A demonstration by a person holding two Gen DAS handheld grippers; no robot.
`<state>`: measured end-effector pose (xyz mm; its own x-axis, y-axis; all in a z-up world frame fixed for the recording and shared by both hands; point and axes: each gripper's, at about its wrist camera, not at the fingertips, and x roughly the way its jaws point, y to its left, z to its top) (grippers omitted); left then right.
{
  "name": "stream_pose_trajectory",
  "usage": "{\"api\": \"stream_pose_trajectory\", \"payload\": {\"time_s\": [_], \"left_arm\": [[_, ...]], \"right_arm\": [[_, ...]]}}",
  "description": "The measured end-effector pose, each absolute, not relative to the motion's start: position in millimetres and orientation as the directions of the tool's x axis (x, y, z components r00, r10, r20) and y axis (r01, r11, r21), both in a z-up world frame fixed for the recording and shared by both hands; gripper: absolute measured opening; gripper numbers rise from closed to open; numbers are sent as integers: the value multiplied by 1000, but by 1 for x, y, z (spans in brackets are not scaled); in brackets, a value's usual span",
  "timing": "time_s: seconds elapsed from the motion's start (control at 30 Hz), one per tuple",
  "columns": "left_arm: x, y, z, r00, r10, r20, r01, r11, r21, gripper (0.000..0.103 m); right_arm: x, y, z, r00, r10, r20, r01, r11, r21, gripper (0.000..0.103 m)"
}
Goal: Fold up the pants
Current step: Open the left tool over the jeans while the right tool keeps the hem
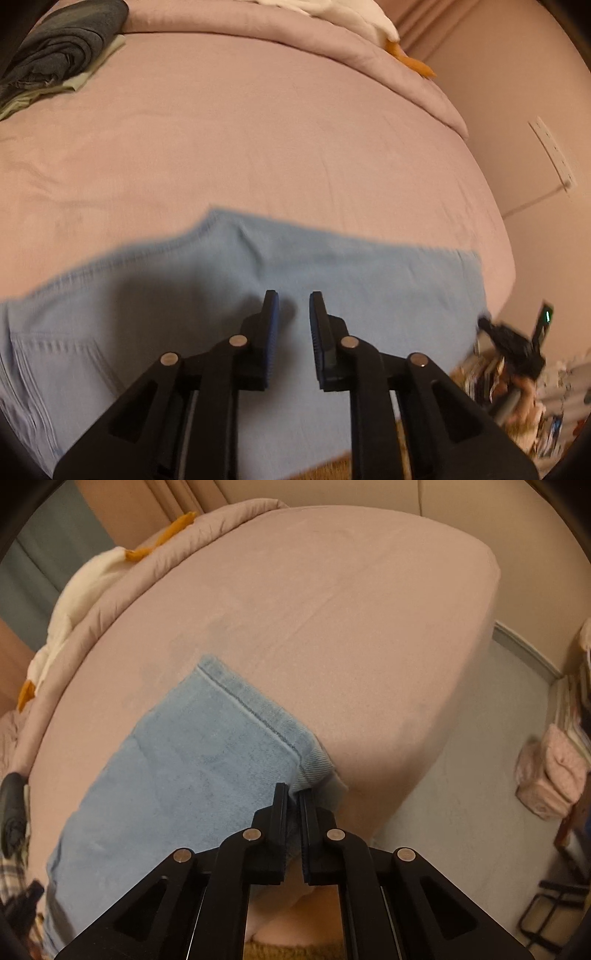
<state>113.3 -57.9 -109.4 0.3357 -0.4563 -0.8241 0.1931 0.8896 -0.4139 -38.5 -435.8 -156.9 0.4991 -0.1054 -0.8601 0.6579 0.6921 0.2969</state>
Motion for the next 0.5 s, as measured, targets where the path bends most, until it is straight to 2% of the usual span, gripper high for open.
{"api": "stream_pose_trajectory", "payload": {"time_s": [0.2, 0.3, 0.4, 0.5], "left_arm": [[85, -69, -133, 246, -459, -853, 238, 882, -406, 36], [83, -74, -150, 220, -424, -879, 217, 899, -379, 36], [82, -75, -151, 222, -434, -873, 225, 894, -388, 43], [83, -75, -155, 219, -449, -866, 208, 889, -408, 44]], "right_arm": [[-36, -435, -156, 489, -114, -865, 657, 701, 278, 4], [-34, -431, -157, 486, -118, -866, 657, 703, 272, 4], [-36, -432, -156, 486, -128, -865, 655, 709, 263, 4], [-36, -432, -156, 487, -130, -864, 654, 710, 262, 4]]}}
